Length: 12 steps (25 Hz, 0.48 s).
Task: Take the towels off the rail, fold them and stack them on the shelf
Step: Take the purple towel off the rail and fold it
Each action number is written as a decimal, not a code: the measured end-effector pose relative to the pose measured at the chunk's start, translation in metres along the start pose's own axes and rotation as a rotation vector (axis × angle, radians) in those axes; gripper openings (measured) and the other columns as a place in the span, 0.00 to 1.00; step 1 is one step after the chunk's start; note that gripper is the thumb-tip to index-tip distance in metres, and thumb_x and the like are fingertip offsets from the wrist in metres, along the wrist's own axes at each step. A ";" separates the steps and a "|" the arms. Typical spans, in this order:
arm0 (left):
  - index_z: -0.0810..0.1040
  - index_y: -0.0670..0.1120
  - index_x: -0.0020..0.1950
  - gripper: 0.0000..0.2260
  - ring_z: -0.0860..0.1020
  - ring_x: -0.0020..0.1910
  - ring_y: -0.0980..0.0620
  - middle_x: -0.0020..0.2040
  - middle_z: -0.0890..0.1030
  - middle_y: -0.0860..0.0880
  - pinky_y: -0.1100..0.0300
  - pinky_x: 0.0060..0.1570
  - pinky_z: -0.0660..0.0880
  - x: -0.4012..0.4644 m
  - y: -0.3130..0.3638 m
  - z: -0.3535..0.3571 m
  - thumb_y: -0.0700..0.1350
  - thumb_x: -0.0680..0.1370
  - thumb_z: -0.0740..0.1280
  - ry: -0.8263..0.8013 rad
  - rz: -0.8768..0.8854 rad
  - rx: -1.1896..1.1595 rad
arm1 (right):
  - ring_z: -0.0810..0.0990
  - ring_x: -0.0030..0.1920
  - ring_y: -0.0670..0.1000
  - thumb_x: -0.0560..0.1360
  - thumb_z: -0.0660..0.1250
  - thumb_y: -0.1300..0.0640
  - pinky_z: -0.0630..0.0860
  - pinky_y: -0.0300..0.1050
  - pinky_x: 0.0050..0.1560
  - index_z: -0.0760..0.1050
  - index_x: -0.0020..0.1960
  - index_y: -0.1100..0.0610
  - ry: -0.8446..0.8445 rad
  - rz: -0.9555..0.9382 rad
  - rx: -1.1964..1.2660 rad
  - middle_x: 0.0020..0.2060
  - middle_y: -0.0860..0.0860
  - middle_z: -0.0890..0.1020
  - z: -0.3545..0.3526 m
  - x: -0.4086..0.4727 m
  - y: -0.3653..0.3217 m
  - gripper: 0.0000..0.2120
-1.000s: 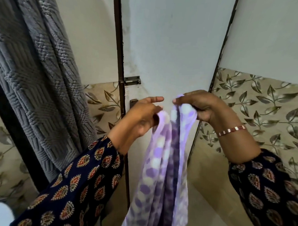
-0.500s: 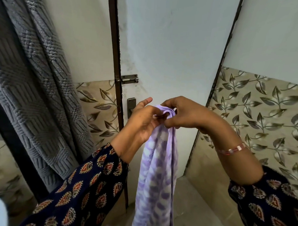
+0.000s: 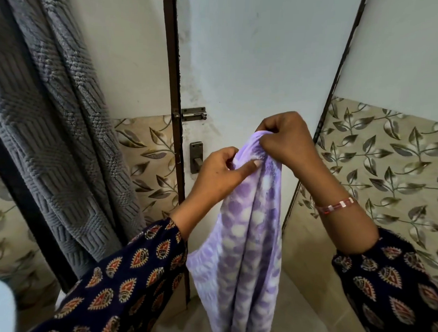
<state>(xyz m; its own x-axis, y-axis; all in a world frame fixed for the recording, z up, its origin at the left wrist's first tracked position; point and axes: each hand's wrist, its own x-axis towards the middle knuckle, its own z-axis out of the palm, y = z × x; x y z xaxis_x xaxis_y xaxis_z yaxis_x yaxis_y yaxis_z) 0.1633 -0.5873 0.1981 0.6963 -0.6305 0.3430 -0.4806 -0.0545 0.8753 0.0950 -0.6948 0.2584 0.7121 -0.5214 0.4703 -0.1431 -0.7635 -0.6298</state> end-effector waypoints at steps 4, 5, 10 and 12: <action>0.67 0.56 0.46 0.09 0.69 0.30 0.47 0.35 0.73 0.30 0.55 0.31 0.66 -0.005 -0.015 0.002 0.51 0.72 0.67 0.049 0.139 -0.139 | 0.68 0.20 0.40 0.59 0.55 0.69 0.61 0.31 0.22 0.74 0.25 0.53 0.127 0.027 0.109 0.15 0.41 0.73 -0.007 0.008 0.001 0.15; 0.66 0.56 0.46 0.09 0.68 0.29 0.47 0.34 0.73 0.33 0.57 0.30 0.65 -0.008 -0.018 0.004 0.49 0.73 0.67 0.056 0.180 -0.136 | 0.68 0.20 0.39 0.59 0.55 0.69 0.61 0.31 0.22 0.73 0.25 0.52 0.154 0.027 0.121 0.15 0.39 0.72 -0.009 0.010 0.001 0.15; 0.65 0.58 0.54 0.13 0.70 0.28 0.52 0.41 0.76 0.48 0.58 0.27 0.68 -0.017 -0.031 0.015 0.46 0.76 0.65 0.171 0.271 -0.111 | 0.67 0.20 0.40 0.58 0.55 0.69 0.60 0.30 0.22 0.76 0.29 0.57 0.225 0.013 0.131 0.14 0.40 0.70 -0.019 0.019 -0.005 0.13; 0.67 0.58 0.51 0.13 0.72 0.29 0.59 0.44 0.74 0.52 0.69 0.28 0.68 -0.016 -0.033 0.015 0.40 0.76 0.64 0.219 0.313 -0.137 | 0.66 0.20 0.40 0.58 0.55 0.69 0.59 0.30 0.21 0.78 0.31 0.61 0.248 0.011 0.131 0.14 0.40 0.70 -0.021 0.022 -0.004 0.13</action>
<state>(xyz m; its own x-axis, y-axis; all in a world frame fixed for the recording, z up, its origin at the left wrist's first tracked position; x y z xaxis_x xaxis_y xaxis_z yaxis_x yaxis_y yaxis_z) 0.1602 -0.5864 0.1583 0.6318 -0.4200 0.6515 -0.6218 0.2272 0.7495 0.0971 -0.7110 0.2844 0.5185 -0.6192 0.5897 -0.0481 -0.7097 -0.7029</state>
